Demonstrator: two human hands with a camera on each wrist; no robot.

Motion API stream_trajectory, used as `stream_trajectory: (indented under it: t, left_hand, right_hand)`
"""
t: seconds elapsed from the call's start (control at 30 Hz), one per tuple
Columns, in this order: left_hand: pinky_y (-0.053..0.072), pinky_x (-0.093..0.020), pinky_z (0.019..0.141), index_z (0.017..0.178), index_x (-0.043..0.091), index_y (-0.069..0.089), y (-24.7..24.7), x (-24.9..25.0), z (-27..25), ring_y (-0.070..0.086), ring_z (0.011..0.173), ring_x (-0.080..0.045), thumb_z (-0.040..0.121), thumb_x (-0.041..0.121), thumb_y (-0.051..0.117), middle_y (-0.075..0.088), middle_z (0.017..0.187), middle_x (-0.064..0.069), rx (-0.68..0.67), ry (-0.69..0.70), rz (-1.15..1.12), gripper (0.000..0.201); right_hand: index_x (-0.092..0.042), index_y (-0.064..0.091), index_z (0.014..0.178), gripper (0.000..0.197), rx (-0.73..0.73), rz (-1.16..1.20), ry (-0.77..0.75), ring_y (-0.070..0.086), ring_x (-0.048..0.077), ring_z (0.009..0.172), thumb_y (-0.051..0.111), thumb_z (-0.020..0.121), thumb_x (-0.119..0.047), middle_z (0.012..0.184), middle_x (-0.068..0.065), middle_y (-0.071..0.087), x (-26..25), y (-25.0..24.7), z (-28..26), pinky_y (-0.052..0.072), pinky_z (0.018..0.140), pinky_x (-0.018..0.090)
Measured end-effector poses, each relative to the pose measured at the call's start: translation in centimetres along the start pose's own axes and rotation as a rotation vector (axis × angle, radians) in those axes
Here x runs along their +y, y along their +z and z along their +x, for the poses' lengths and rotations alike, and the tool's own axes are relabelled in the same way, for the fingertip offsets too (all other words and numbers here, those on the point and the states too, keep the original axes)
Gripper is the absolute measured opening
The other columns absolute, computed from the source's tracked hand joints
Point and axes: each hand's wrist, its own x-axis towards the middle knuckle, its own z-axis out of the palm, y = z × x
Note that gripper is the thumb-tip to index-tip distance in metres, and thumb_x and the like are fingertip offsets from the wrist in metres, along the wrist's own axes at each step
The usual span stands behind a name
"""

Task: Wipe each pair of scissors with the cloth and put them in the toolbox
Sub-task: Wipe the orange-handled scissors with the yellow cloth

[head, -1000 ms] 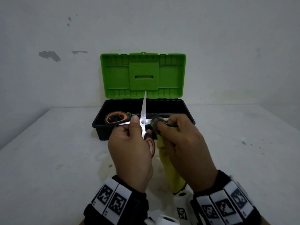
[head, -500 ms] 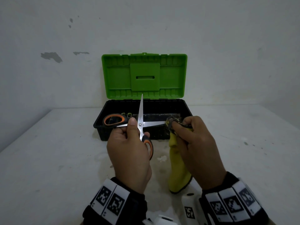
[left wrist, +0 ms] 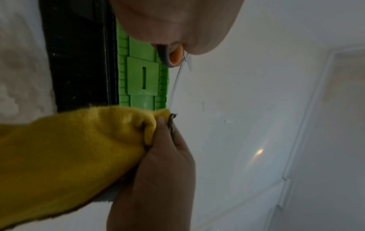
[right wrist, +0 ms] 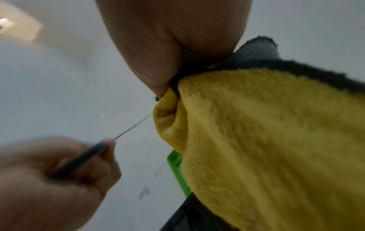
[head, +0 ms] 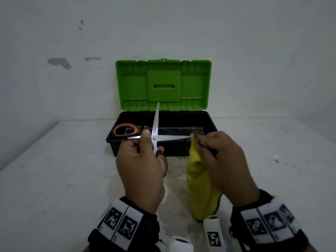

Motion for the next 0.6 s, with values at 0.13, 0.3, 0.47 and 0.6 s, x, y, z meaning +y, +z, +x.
stream_trajectory:
  t: [0.13,0.3,0.47,0.6]
  left_hand:
    - [0.045,-0.029,0.046,0.076,0.017,0.061,-0.6,-0.4,0.3,0.068,0.057,-0.016,0.096,0.027,0.059,0.067,0.063,0.005,-0.019,0.057,0.062,0.023]
    - [0.058,-0.041,0.062,0.076,0.015,0.061,-0.7,-0.7,-0.4,0.066,0.057,-0.007,0.094,0.028,0.061,0.067,0.065,0.007,-0.114,0.108,0.18,0.022]
    - [0.058,-0.05,0.066,0.077,0.019,0.064,-1.0,-0.1,-0.9,0.067,0.065,-0.023,0.088,0.041,0.06,0.066,0.07,0.0,-0.287,0.138,0.224,0.025]
    - [0.055,-0.023,0.058,0.083,0.012,0.068,-1.2,0.6,-0.6,0.064,0.061,-0.009,0.092,0.028,0.061,0.068,0.07,-0.002,-0.376,0.149,0.215,0.02]
  right_hand:
    - [-0.027,0.075,0.104,0.016,-0.035,0.501,0.406,0.072,0.01,0.089,0.067,0.09,-0.025,0.094,-0.007,0.077,-0.5,-2.1,0.6,0.059,0.081,0.034]
    - [-0.021,0.068,0.108,0.016,-0.153,0.778,0.499,0.07,0.017,0.084,0.058,0.096,-0.024,0.093,-0.001,0.075,-2.0,-3.5,2.5,0.054,0.067,0.029]
    - [-0.019,0.058,0.107,0.02,-0.191,0.615,0.259,0.067,0.011,0.068,0.068,0.09,-0.018,0.086,0.004,0.075,-3.6,-4.1,4.3,0.049,0.057,0.021]
    - [-0.02,0.068,0.091,0.012,-0.202,0.328,-0.015,0.065,0.001,0.079,0.076,0.083,-0.019,0.084,-0.01,0.07,-4.3,-2.4,4.1,0.047,0.068,0.011]
